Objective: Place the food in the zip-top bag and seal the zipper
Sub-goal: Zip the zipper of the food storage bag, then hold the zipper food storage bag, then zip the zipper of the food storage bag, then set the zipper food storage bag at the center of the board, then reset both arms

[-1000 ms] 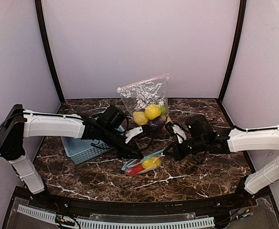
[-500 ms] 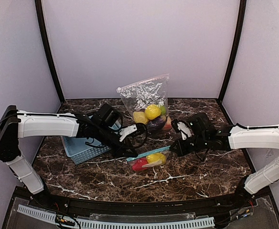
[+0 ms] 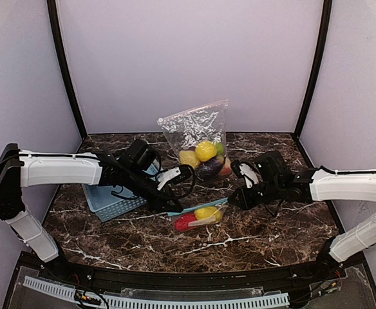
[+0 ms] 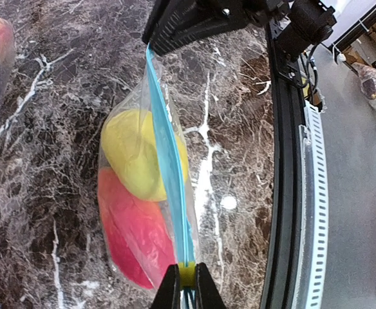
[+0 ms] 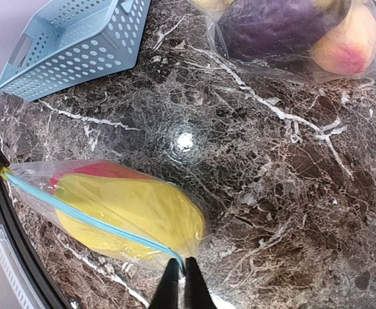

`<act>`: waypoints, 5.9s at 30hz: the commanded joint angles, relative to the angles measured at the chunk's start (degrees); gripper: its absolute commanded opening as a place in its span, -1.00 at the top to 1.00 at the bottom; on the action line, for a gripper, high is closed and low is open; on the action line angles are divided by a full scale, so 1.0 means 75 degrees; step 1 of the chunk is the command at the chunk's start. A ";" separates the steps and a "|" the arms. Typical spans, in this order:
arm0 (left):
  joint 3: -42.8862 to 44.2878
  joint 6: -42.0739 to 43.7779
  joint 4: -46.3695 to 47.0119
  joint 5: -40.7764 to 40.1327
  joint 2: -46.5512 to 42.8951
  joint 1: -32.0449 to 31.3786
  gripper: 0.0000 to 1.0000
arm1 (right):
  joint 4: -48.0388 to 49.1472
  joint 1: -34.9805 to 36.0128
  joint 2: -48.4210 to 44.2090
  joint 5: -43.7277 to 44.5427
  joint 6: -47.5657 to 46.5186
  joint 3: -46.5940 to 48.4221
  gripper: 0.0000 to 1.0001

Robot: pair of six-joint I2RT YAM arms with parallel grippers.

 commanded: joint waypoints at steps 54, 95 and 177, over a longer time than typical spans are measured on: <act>-0.0319 -0.3277 0.1170 0.3140 -0.0720 0.0071 0.99 | 0.4239 0.2189 0.1686 -0.2500 -0.0301 0.0355 0.80; 0.0535 -0.0609 -0.2315 0.1513 -0.0993 0.0379 0.20 | 0.2201 0.1789 0.0964 -0.2209 -0.0755 0.0464 1.00; -0.2107 -0.2629 -0.0305 -0.3826 -0.5858 0.6557 -0.97 | 0.0634 -0.4784 -0.3708 0.1680 -0.1340 -0.0947 -0.97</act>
